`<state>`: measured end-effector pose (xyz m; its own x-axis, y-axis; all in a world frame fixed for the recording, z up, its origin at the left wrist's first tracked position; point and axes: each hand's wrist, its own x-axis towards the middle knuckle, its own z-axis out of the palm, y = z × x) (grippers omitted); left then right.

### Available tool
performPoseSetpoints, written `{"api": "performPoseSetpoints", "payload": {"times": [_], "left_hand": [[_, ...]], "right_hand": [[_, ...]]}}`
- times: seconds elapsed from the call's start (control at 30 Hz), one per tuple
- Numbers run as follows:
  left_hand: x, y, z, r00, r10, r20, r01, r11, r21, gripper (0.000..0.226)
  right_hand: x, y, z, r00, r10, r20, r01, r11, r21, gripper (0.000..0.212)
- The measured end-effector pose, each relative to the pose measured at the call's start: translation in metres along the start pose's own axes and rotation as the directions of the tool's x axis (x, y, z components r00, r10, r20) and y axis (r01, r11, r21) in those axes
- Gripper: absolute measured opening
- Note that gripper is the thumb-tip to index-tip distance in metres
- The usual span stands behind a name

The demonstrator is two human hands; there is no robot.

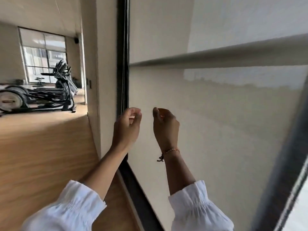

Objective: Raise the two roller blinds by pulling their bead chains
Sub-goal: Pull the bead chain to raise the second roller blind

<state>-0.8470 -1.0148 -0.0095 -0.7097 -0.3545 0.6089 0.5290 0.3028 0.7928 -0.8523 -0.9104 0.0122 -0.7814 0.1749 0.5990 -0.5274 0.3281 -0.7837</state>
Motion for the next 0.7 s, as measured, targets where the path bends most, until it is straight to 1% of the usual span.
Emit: {"api": "performPoseSetpoints", "payload": {"times": [0.1,0.17,0.27,0.37,0.5,0.63,0.7], "left_hand": [[0.072,-0.05,-0.026,0.998,0.014,-0.06,-0.012,0.999,0.036,0.011],[0.118,-0.092,-0.042,0.996,-0.015,-0.085,0.017,1.0,0.022,0.008],[0.183,-0.153,-0.06,0.992,-0.073,-0.106,0.07,0.997,-0.024,0.012],[0.25,-0.216,-0.072,0.994,-0.085,-0.068,0.081,0.995,-0.064,0.01],[0.36,-0.29,-0.089,0.996,-0.089,-0.004,0.089,0.996,-0.017,0.01],[0.461,-0.349,-0.089,0.995,-0.101,-0.016,0.101,0.995,-0.005,0.012],[0.507,-0.379,-0.085,0.993,-0.113,-0.009,0.114,0.994,0.001,0.013]], "right_hand": [[0.048,0.013,0.078,0.999,-0.014,0.035,0.012,0.999,0.051,0.024],[0.077,0.029,0.133,0.996,-0.002,0.09,-0.004,0.998,0.071,0.024],[0.118,0.054,0.212,0.992,0.011,0.127,-0.023,0.995,0.094,0.024],[0.163,0.081,0.291,0.992,0.035,0.124,-0.049,0.992,0.117,0.025],[0.235,0.109,0.394,0.991,0.082,0.104,-0.096,0.986,0.138,0.027],[0.296,0.144,0.475,0.991,0.107,0.085,-0.117,0.986,0.122,0.028],[0.327,0.165,0.512,0.989,0.107,0.099,-0.115,0.99,0.079,0.036]]}}
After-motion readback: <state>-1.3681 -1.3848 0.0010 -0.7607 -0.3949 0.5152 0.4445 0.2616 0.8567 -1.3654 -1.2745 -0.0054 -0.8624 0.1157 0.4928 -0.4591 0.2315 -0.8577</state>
